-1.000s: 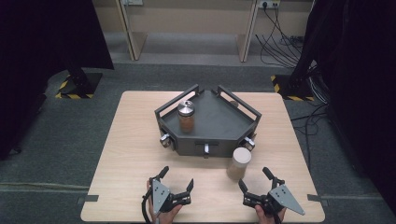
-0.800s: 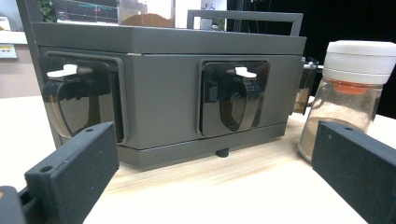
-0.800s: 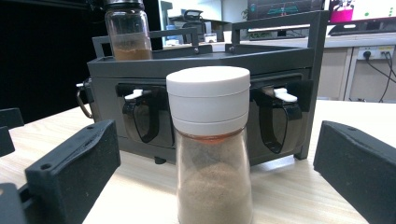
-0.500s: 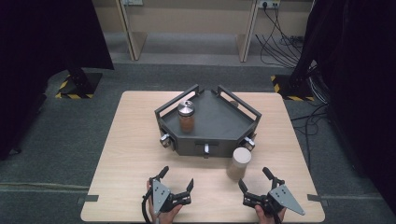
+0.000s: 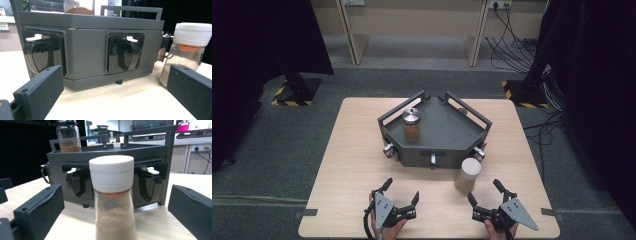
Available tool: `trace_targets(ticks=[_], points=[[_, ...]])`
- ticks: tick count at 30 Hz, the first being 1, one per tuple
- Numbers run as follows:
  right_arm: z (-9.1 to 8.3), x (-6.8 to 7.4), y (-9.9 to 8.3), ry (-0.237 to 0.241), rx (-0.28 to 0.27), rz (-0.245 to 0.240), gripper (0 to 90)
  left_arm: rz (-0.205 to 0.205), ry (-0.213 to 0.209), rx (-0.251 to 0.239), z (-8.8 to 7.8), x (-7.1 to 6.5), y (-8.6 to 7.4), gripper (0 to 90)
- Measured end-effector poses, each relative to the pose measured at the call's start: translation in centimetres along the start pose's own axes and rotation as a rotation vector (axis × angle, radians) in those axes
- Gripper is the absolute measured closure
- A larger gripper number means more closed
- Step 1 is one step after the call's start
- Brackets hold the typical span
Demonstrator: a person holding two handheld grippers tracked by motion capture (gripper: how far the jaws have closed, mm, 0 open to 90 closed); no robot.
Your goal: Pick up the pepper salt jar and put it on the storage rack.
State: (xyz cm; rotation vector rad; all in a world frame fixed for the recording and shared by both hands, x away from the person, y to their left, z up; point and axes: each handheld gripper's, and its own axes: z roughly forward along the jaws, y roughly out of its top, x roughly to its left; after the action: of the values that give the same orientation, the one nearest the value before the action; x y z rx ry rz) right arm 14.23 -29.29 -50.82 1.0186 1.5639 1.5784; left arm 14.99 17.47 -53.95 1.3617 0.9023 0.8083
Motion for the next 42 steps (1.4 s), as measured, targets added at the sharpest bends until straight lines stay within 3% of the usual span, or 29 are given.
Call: trace_targets(ticks=[15, 30, 42], points=[[0.5, -0.1, 0.0, 0.014, -0.005, -0.005, 0.3, 0.003, -0.005, -0.003, 0.0, 0.0, -0.1, 0.3], [2.9, -0.2, 0.2, -0.001, 0.016, -0.049, 0.4, 0.004, -0.008, 0.001, 0.0, 0.1, 0.0, 0.3], [4.9, -0.6, 0.2, 0.005, 0.041, -0.052, 2.6, 0.004, -0.006, 0.0, 0.0, 0.0, 0.0, 0.3]])
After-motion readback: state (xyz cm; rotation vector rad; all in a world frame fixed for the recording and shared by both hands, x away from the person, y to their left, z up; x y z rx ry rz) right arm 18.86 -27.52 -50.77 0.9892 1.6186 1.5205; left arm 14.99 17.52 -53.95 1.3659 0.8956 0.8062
